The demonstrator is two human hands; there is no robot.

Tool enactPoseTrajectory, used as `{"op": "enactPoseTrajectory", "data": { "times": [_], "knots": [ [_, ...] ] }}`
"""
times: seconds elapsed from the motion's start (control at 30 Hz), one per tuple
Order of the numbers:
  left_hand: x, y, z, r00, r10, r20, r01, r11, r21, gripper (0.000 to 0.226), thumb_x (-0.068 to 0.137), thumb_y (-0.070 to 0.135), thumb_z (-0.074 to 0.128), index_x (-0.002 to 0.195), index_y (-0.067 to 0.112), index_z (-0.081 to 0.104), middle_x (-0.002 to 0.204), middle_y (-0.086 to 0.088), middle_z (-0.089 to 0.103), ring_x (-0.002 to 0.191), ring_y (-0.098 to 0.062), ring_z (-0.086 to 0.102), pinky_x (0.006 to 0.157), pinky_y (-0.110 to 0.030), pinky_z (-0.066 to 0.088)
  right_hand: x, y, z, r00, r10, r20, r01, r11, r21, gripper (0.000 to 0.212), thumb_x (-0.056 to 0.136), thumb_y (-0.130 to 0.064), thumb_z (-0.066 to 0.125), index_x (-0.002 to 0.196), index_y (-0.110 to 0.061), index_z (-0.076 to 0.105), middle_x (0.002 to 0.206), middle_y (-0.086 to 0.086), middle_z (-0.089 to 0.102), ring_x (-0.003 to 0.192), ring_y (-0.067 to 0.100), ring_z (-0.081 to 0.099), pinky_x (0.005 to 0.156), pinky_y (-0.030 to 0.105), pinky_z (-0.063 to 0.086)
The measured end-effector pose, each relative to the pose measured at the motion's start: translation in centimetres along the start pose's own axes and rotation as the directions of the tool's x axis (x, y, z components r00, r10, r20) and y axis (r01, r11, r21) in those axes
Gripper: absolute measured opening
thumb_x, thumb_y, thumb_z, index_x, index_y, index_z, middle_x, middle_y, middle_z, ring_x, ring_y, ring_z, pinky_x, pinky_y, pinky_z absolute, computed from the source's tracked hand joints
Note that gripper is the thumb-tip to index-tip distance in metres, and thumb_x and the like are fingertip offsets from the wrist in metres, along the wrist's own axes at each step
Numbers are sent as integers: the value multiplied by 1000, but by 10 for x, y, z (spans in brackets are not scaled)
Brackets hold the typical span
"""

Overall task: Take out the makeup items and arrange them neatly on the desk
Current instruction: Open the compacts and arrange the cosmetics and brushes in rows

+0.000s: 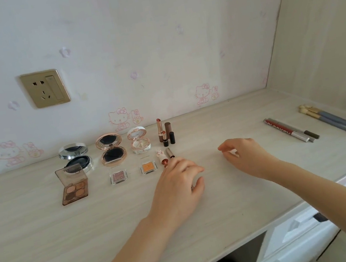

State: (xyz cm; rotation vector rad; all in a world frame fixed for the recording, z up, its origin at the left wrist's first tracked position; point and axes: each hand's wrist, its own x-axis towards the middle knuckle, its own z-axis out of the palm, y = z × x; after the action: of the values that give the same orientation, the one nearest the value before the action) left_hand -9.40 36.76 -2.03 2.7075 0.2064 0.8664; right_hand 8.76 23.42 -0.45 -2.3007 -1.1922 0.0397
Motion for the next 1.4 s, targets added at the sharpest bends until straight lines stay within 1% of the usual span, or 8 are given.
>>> {"op": "enactPoseTrajectory", "data": {
  "times": [0.1, 0.2, 0.37, 0.53, 0.67, 0.9, 1.13, 1.4],
  "knots": [
    [19, 12, 13, 999, -29, 40, 30, 999, -27, 24, 87, 26, 54, 104, 21, 71, 102, 13, 65, 111, -9, 47, 91, -35, 44, -17, 20, -14, 999, -1, -36, -1, 998, -59, 25, 93, -17, 52, 115, -17, 65, 113, -3, 67, 108, 16, 59, 94, 27, 45],
    [42, 26, 29, 986, -119, 119, 125, 991, -44, 26, 91, 26, 50, 110, 25, 68, 110, 16, 64, 118, -5, 42, 96, -26, 32, -29, 37, -28, 997, 11, -73, -19, 994, -109, 25, 94, -19, 52, 114, -18, 65, 112, -3, 66, 105, 16, 60, 91, 25, 45],
    [81, 42, 66, 964, -137, 230, 172, 975, -139, 27, 91, 19, 51, 113, 19, 67, 116, 5, 65, 120, -15, 43, 97, -35, 42, -43, 70, -48, 987, 35, -157, -63, 982, -177, 24, 94, -17, 53, 114, -15, 66, 111, -2, 66, 103, 16, 60, 86, 22, 43],
    [116, 62, 107, 944, -107, 312, 165, 973, -163, 31, 91, 17, 50, 118, 17, 64, 119, -2, 63, 119, -22, 45, 98, -35, 42, -51, 110, -56, 943, 69, -324, -127, 979, -162, 23, 89, -8, 57, 110, -12, 67, 107, 4, 65, 105, 26, 56, 88, 36, 47],
    [143, 76, 140, 936, -96, 340, 162, 972, -171, 33, 90, 18, 51, 121, 14, 62, 122, -7, 59, 119, -27, 45, 101, -35, 39, -53, 133, -57, 897, 84, -433, -184, 964, -193, 25, 88, -6, 57, 112, -9, 65, 106, 7, 61, 99, 29, 51, 79, 37, 46],
    [184, 88, 179, 933, -141, 331, 196, 971, -139, 45, 93, 25, 50, 135, 13, 48, 138, -11, 46, 129, -32, 34, 108, -37, 31, -41, 157, -55, 887, 56, -459, -220, 924, -313, 26, 87, -10, 59, 112, -4, 64, 102, 13, 59, 92, 36, 50, 79, 45, 48],
    [208, 82, 192, 917, 92, 387, -59, 993, -98, 50, 94, 7, 39, 141, 23, 44, 152, -5, 33, 139, -30, 21, 114, -39, 24, -38, 160, -52, 877, 25, -480, -236, 892, -386, 20, 86, -15, 63, 102, -5, 69, 94, 12, 57, 89, 34, 47, 76, 39, 45],
    [206, 77, 186, 927, 182, 327, -144, 980, -138, 38, 89, 5, 45, 124, 14, 56, 132, -8, 52, 129, -25, 36, 106, -38, 34, -38, 163, -51, 880, 21, -474, -216, 907, -361, 15, 86, -17, 63, 96, -7, 64, 82, 9, 61, 84, 31, 46, 71, 41, 46]
  ]
}}
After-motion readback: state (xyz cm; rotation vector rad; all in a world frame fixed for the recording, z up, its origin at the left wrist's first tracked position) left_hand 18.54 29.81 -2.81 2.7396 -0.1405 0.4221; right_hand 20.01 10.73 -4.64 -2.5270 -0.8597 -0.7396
